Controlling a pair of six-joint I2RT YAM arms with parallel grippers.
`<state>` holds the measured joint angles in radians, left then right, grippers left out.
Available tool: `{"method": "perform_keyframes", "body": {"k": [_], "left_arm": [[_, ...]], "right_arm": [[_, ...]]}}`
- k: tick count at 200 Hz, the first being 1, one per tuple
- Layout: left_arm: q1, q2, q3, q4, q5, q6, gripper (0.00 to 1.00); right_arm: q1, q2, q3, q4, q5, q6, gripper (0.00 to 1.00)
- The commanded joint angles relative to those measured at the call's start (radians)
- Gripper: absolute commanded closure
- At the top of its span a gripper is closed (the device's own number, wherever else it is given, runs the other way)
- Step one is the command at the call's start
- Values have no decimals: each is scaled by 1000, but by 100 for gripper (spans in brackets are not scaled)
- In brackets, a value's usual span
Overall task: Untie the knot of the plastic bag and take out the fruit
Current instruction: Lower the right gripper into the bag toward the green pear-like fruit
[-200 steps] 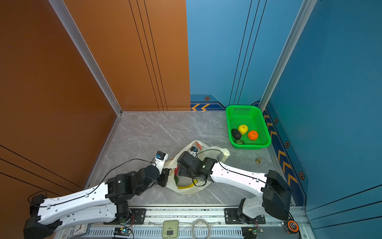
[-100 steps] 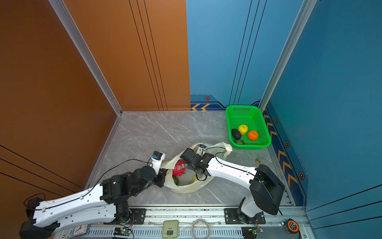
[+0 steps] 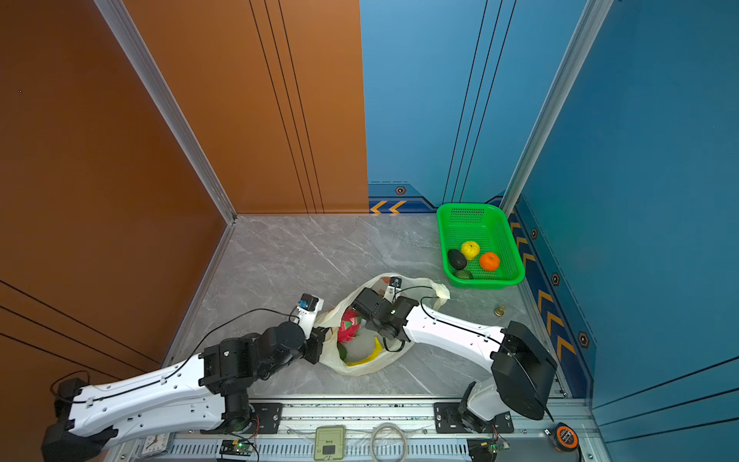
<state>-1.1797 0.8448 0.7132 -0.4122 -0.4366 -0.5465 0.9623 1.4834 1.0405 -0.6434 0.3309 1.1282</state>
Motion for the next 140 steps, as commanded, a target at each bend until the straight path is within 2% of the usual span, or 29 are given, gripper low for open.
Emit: {"method": "perform_keyframes", "body": {"k": [1, 35, 87, 140], "left_arm": [[-10, -3, 20, 36, 5, 5, 100], [-10, -4, 17, 36, 12, 1, 100], [-9, -16, 1, 38, 22, -5, 100], [-9, -18, -14, 53, 31, -4, 100]], "right_arm": [[-2, 32, 35, 43, -30, 41, 10], [-15, 82, 69, 65, -55, 82, 9], [-62, 125, 72, 71, 62, 80, 9], [-99, 200, 79, 154, 63, 67, 10]]}}
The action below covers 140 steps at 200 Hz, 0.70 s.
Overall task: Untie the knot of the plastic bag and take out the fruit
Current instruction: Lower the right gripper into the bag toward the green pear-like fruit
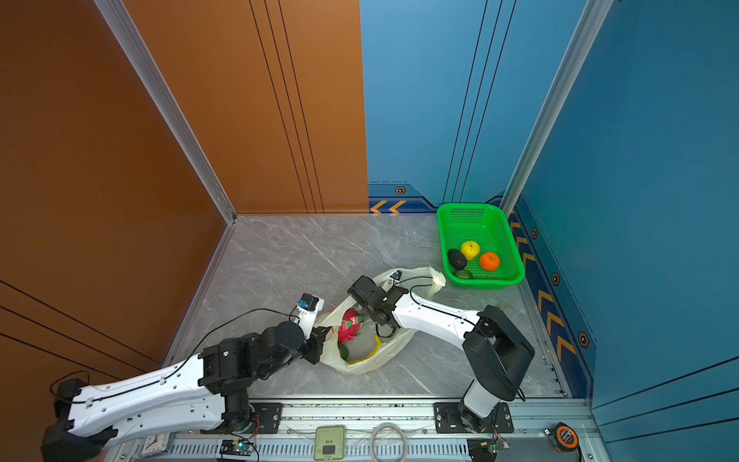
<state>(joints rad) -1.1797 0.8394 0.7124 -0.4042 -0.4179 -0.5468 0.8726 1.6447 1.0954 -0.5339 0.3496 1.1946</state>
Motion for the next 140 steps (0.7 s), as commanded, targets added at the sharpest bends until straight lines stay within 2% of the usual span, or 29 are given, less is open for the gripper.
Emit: {"method": "perform_keyframes", "body": {"k": [1, 59, 140], "left_arm": [[-8, -13, -13, 47, 13, -3, 100], [-6, -3, -13, 60, 25, -2, 100], [-6, 1, -13, 59, 20, 2, 100]], "right_arm": [[-11, 41, 24, 45, 45, 1, 10], [-33, 82, -20, 193, 96, -16, 11], [-44, 81, -87, 261, 63, -25, 38]]}}
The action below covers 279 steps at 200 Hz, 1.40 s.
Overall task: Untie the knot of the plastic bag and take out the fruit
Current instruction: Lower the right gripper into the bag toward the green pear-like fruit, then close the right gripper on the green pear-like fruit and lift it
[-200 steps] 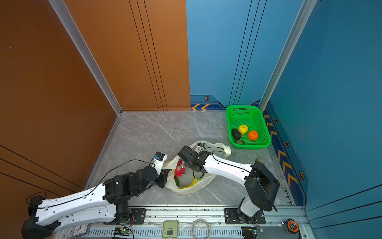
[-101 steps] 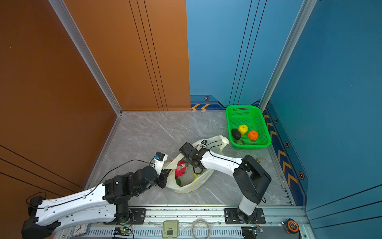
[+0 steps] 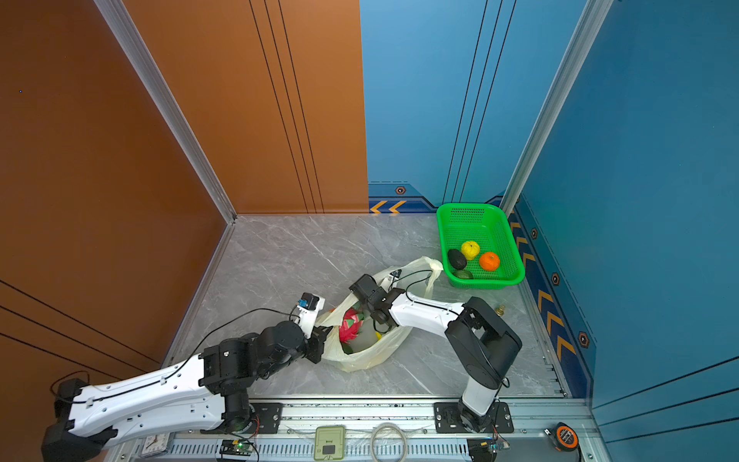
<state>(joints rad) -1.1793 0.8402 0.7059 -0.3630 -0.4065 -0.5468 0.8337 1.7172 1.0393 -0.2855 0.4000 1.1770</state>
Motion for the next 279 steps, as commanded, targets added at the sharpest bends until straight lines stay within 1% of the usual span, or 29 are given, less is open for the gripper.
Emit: {"method": "perform_keyframes", "body": {"k": [1, 14, 44, 83, 131, 186, 228, 279], "left_arm": [[-6, 1, -7, 18, 9, 1, 100], [-6, 4, -8, 18, 6, 2, 100], [-6, 5, -11, 15, 1, 1, 100], [-3, 0, -11, 9, -20, 3, 100], [-2, 8, -3, 10, -28, 13, 100], [4, 7, 0, 6, -35, 16, 100], [5, 8, 2, 5, -41, 17, 100], [8, 22, 13, 2, -44, 22, 100]], "right_arm": [[-5, 8, -32, 13, 13, -7, 38], [-3, -3, -37, 16, 9, -10, 45], [17, -61, -48, 12, -9, -25, 48], [68, -172, -62, -55, -3, -27, 49], [126, -278, -93, -106, -35, -22, 49], [217, -414, -85, -229, -17, -24, 50], [254, -509, -48, -339, -11, -30, 50], [282, -585, 61, -471, 4, -58, 50]]}}
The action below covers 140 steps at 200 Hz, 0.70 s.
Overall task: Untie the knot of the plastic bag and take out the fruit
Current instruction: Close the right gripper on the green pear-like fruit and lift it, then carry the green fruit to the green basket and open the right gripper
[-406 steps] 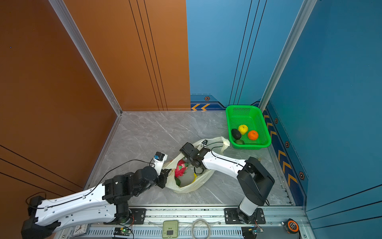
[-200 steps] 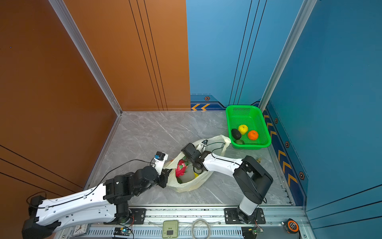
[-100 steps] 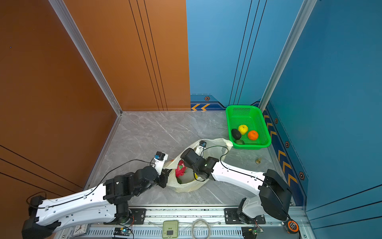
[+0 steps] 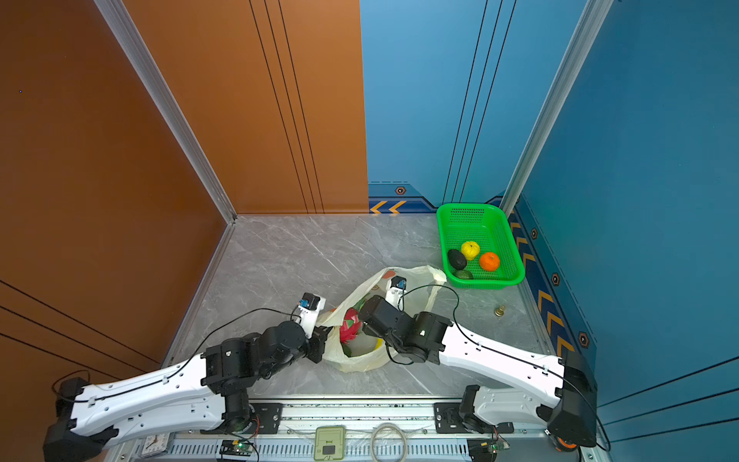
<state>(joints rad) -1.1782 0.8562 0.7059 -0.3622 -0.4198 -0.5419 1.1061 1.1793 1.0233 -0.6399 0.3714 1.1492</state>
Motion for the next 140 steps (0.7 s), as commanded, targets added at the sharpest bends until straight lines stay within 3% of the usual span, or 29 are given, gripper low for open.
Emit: {"method": "perform_keyframes", "body": {"k": [1, 45, 79, 109, 140], "left_arm": [[7, 6, 13, 1, -31, 17, 100], [8, 18, 23, -1, -34, 20, 100], [10, 24, 28, -1, -34, 23, 100], [11, 30, 30, -2, -28, 24, 100], [12, 32, 33, 0, -27, 29, 100]], "right_arm": [[10, -49, 81, -119, 33, -31, 50], [-11, -101, 198, -231, 33, -74, 50], [-97, -146, 279, -280, 16, -127, 50], [-265, -169, 342, -285, -60, -208, 51], [-539, -173, 385, -282, -180, -301, 50]]}}
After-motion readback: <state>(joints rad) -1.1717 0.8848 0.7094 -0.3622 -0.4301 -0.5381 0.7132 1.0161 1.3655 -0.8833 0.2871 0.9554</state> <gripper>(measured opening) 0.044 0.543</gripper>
